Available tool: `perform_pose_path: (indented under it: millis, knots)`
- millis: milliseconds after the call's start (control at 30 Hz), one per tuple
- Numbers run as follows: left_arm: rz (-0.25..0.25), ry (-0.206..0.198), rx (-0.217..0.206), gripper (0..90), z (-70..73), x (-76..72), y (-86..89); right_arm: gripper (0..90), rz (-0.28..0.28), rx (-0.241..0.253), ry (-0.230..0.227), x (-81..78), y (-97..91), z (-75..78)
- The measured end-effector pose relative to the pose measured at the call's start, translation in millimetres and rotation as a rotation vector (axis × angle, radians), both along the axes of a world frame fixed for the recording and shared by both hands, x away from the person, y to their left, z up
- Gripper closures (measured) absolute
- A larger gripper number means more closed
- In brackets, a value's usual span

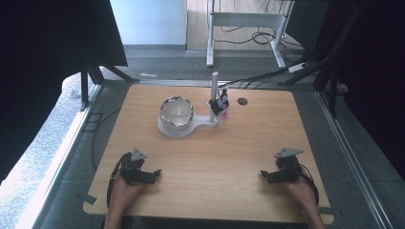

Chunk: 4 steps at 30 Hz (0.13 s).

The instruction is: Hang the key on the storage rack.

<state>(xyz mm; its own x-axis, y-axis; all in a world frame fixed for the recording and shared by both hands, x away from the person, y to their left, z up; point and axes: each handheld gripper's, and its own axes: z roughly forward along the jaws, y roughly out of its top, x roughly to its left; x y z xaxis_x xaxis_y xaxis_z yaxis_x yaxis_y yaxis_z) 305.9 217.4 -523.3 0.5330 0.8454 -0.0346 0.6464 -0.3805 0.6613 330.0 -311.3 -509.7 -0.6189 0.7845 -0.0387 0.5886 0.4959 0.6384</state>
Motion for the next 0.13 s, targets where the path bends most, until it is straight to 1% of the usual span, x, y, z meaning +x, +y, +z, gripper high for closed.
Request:
perform_pose_path:
  millis: [33, 133]
  knots:
    - [0.0, 0.0, 0.0, 0.0, -0.1, -0.1, -0.1, 6.2, -0.005, 0.018, 0.003, -1.2, 0.1, -1.0]
    - [0.002, 0.0, 0.002, 0.0, -0.1, 0.9, -0.7, 6.2, -0.013, 0.027, -0.004, -3.5, -0.3, -1.9]
